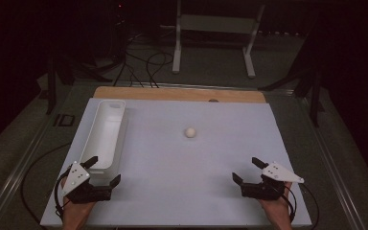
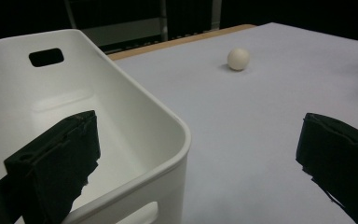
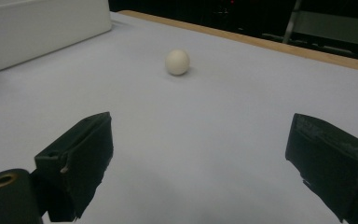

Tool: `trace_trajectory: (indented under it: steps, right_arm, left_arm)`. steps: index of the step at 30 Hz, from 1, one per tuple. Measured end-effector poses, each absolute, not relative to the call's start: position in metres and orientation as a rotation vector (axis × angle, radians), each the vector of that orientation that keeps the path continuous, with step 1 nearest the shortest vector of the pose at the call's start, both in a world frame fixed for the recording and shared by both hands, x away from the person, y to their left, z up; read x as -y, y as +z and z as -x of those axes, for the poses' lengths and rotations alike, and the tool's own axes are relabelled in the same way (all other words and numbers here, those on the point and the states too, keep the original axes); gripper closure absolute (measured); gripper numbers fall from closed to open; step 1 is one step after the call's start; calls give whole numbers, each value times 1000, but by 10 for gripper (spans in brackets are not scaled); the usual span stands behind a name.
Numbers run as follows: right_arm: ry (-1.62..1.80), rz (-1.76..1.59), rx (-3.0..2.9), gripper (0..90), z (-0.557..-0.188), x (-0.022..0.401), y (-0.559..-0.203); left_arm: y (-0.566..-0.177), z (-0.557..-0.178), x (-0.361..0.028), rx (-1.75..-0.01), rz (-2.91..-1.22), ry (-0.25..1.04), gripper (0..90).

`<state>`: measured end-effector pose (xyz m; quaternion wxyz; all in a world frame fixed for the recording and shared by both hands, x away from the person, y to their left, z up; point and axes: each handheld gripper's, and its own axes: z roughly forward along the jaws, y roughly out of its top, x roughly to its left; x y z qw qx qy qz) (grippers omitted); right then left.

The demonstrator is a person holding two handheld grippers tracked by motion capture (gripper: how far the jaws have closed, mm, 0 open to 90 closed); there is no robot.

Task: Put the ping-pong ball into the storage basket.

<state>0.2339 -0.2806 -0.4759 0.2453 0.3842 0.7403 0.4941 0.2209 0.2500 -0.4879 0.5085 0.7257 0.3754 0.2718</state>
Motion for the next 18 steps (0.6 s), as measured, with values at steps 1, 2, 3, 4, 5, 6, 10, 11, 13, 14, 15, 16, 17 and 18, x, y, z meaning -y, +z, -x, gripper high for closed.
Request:
trace_trajectory:
  steps: [1, 2, 3, 4, 5, 6, 10, 11, 13, 14, 15, 16, 17, 18]
  right_arm:
    - [1352, -1061, -2016, 70, -236, 280, -475]
    - [1352, -1061, -2016, 70, -236, 280, -475]
    - [1361, -1073, -2012, 70, -238, 280, -473]
    - [1357, -1073, -2015, 70, -239, 280, -472]
    - [1355, -1073, -2010, 71, -240, 279, -471]
    - [1348, -1071, -2013, 70, -241, 280, -471]
    - [1338, -1081, -2020, 71, -244, 279, -467]
    - [1338, -1088, -2019, 71, -244, 279, -466]
    - [1337, -1096, -2020, 70, -246, 278, -465]
    - [1336, -1102, -2021, 71, -247, 278, -465]
    - [1334, -1104, -2025, 71, -248, 277, -464]
    - [1331, -1106, -2025, 71, -248, 277, -463]
    - [1332, -1105, -2028, 71, -250, 275, -462]
    - [1332, -1105, -2030, 71, -250, 275, -461]
  left_arm:
    - [-488, -221, -250, -903, -1737, 645, 2]
    - [-488, -221, -250, -903, -1737, 645, 2]
    - [-488, -221, -250, -904, -1736, 645, 2]
    - [-488, -221, -250, -904, -1740, 647, 2]
    - [-488, -221, -249, -905, -1743, 649, 2]
    - [-489, -221, -249, -906, -1749, 650, 2]
    - [-489, -221, -248, -906, -1751, 650, 2]
    - [-490, -222, -247, -905, -1753, 647, 2]
    - [-490, -222, -247, -904, -1761, 647, 2]
    - [-490, -222, -246, -904, -1765, 648, 2]
    - [-490, -222, -246, -904, -1765, 649, 2]
    - [-490, -222, -246, -904, -1767, 653, 2]
    - [-490, -222, -246, -904, -1766, 655, 2]
    - [-490, -221, -247, -906, -1762, 656, 2]
